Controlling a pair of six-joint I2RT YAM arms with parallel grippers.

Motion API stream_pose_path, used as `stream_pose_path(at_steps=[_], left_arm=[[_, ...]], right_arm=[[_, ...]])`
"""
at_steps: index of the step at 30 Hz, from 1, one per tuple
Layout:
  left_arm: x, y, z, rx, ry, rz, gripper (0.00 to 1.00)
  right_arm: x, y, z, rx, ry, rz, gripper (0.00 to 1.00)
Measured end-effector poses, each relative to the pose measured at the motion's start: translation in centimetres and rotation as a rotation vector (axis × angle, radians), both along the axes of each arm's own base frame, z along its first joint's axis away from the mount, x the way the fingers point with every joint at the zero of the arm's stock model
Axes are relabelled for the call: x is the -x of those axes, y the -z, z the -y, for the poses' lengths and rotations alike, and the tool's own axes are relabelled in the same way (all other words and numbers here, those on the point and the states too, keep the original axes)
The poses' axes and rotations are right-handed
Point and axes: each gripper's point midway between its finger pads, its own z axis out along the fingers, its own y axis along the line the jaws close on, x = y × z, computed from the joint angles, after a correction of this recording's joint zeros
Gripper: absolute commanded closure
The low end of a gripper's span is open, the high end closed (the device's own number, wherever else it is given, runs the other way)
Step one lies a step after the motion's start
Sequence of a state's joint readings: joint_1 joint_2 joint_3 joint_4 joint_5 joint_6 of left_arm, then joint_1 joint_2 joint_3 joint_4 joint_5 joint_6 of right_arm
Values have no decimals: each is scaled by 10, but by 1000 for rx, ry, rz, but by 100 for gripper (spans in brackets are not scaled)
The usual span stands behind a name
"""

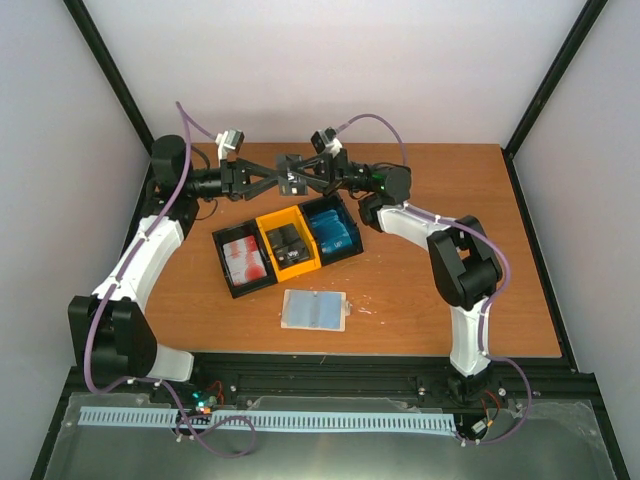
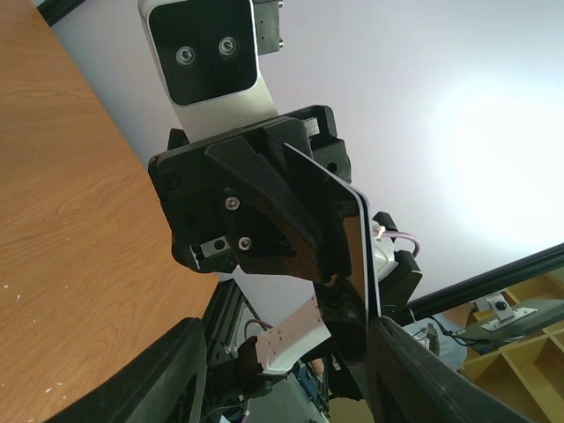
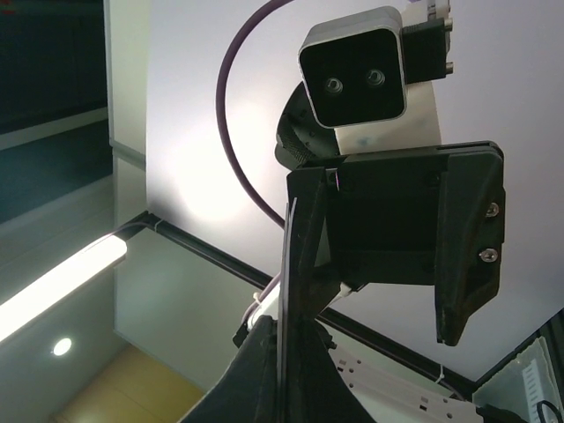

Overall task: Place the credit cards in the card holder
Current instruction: Pick up the credit card from the storage box.

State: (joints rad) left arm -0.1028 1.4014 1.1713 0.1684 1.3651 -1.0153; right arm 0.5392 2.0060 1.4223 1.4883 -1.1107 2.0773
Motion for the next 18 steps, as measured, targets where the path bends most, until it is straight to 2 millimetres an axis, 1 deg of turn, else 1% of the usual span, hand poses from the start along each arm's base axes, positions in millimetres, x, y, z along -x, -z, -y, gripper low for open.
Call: stream_pose_path(at_steps=[6, 15, 18], left_arm=[[-1, 3, 0, -3, -2, -11, 56], [-3, 13, -1, -18, -9, -30, 68], [-4, 16, -1, -22, -10, -33, 69]], right_arm=[[-3, 5, -2, 5, -2, -4, 97], [-6, 12, -3, 20, -7, -7, 97], [-7, 15, -3, 28, -10, -9, 97]])
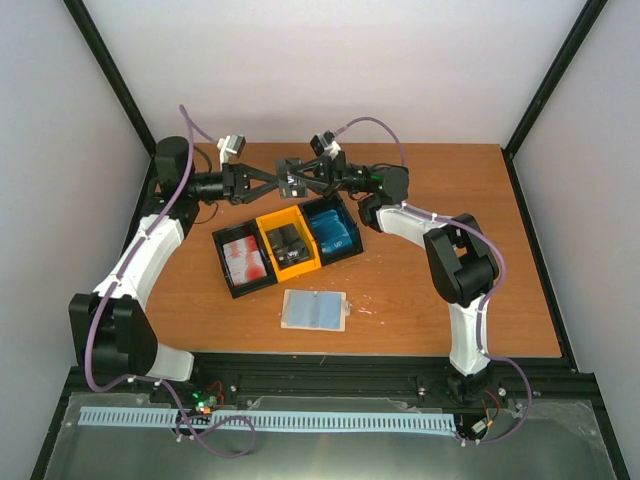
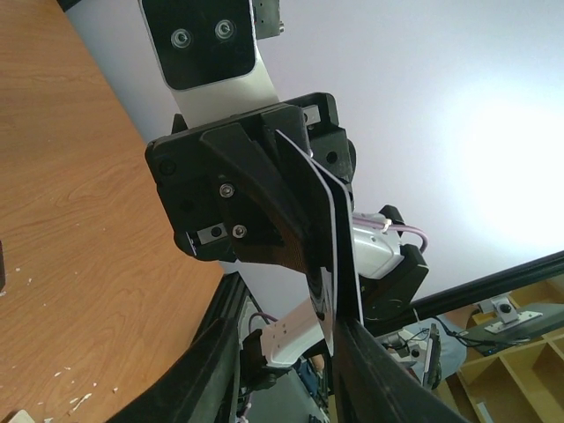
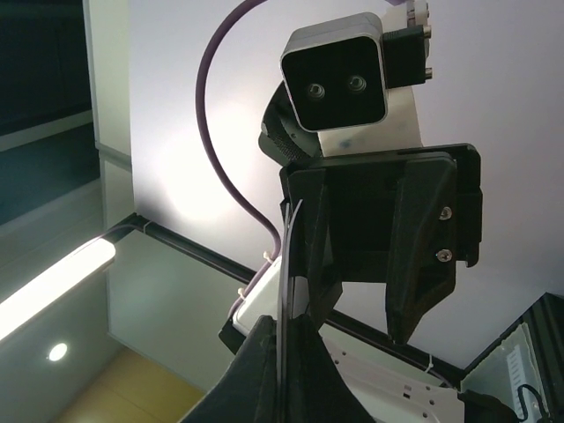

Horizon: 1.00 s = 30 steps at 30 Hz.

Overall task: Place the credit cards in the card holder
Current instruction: Pick up the credit card from the storage box.

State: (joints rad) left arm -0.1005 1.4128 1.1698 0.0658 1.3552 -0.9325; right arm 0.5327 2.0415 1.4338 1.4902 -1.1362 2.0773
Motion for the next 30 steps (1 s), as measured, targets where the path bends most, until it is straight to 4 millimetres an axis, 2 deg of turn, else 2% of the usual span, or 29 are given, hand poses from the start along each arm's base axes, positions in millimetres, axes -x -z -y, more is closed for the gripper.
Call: stream_pose_path(at_steps=[12, 18, 25, 27, 30], left_arm=[[-9, 14, 2, -50, -32, -52, 70], [-17, 32, 5, -91, -46, -86, 73], [-11, 43, 13, -114, -20, -102, 70], [-10, 43, 15, -115, -14, -95, 73], [-9, 42, 16, -112, -8, -92, 84]], right_arm=[[-9, 13, 1, 51, 7, -25, 97], [-19, 31, 2, 105, 29, -47, 97], [-20, 38, -4, 189, 79, 0, 97], [-19, 35, -3, 208, 95, 25, 97], [-19, 35, -4, 227, 106, 43, 97]])
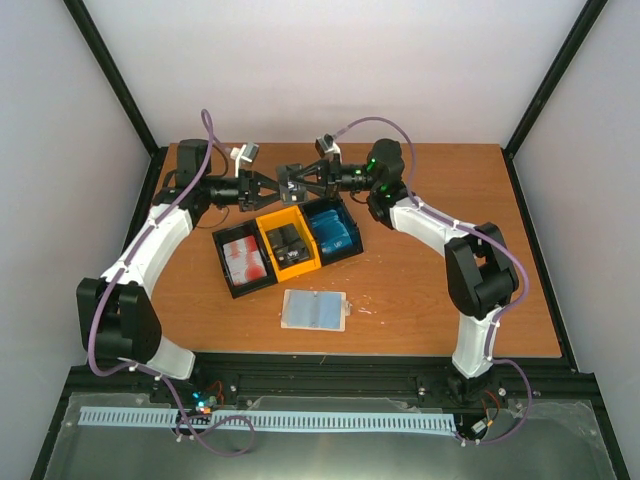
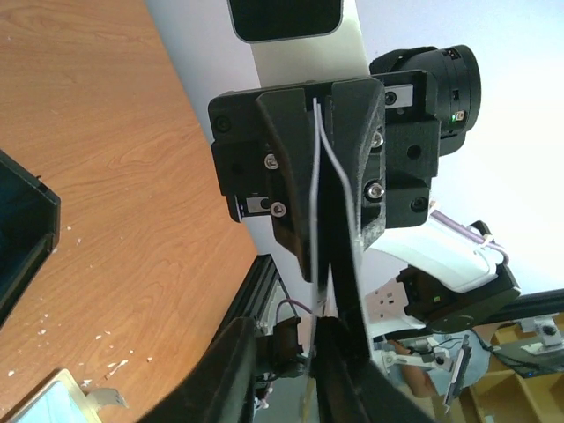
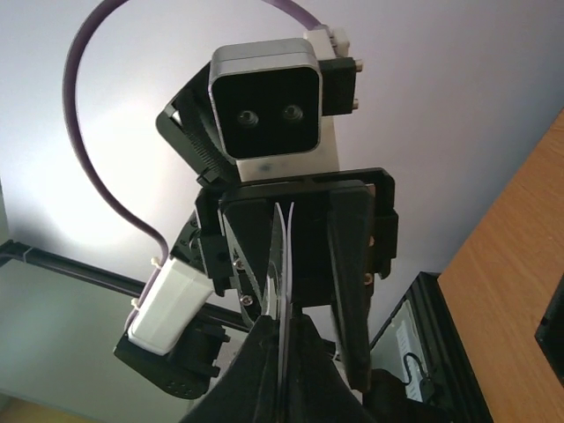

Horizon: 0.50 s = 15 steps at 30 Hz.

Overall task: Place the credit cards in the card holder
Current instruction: Pick up the credit card from the storage box.

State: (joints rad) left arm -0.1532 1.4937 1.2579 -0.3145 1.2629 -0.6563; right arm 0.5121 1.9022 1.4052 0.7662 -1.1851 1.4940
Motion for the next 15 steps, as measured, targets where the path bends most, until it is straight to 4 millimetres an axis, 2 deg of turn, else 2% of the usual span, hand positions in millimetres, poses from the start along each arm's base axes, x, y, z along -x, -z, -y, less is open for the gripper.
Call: stream_pose_path(at_steps=[3, 9, 15], left_arm=[[0, 1, 0, 11, 1, -12, 99], [0, 0, 0, 38, -6, -30, 99], [0, 0, -5, 47, -29, -70, 99]], right_arm=[[-3, 5, -1, 16, 12, -4, 97], [-7, 12, -1, 26, 43, -18, 92], [-8, 14, 2, 15, 84, -29, 94]])
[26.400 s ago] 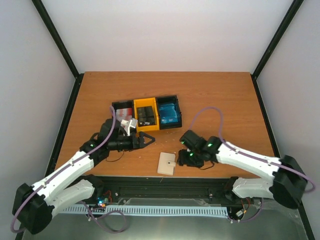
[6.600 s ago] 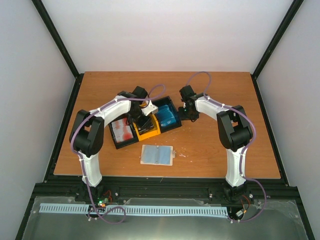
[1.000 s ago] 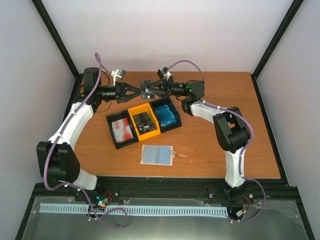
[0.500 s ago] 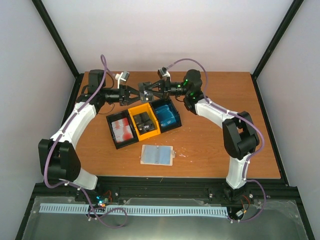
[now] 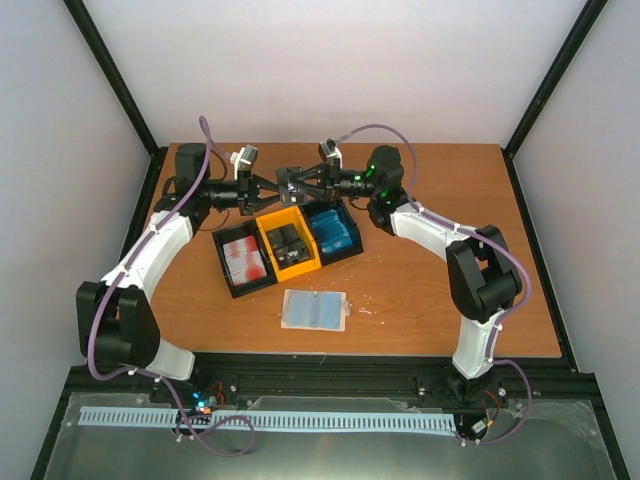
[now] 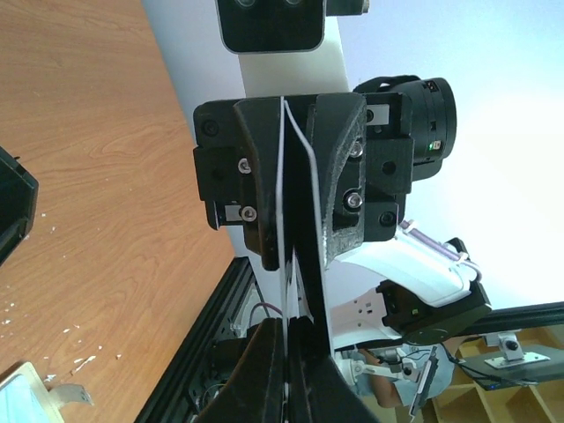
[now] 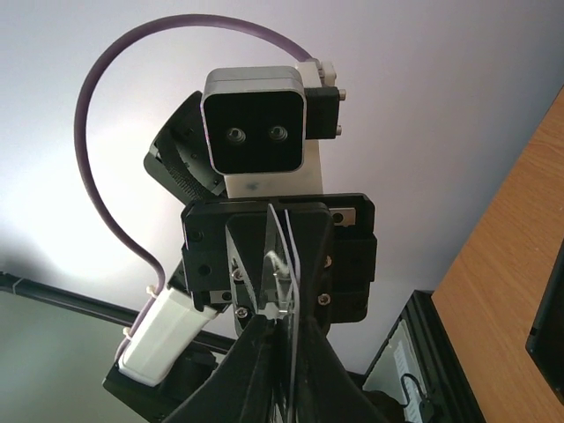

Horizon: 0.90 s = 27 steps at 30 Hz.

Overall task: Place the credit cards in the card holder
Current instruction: Pick up the credit card from the storage box.

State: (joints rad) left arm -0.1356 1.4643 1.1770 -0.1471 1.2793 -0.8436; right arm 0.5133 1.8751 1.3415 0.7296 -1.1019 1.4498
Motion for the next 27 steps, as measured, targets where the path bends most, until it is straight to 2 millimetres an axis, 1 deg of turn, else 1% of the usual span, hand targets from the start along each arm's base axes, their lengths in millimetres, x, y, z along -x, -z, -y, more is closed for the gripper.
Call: stream_pose_path(at_steps=[3, 10, 14, 16, 20, 22, 27], left_arm=[[0, -2, -2, 6, -7, -20, 99], [-2, -1, -6, 12, -16, -52, 99], [-2, 0, -8, 13, -19, -58, 99], [-7, 0, -15, 12, -43, -58, 99], [-19, 2, -32, 10, -101, -68, 99], [-21, 4, -34, 8, -112, -75, 99], [-26, 11, -34, 3, -119, -92, 100]], right_arm=[[0, -1, -1, -10, 14, -3, 95], [0, 1, -2, -25, 41, -24, 95], [-1, 1, -1, -34, 51, -37, 89], [-6, 3, 4, -35, 65, -50, 89], [-21, 6, 19, -34, 111, -74, 97], [-26, 6, 23, -37, 126, -81, 97], [-26, 9, 22, -29, 129, -91, 97]])
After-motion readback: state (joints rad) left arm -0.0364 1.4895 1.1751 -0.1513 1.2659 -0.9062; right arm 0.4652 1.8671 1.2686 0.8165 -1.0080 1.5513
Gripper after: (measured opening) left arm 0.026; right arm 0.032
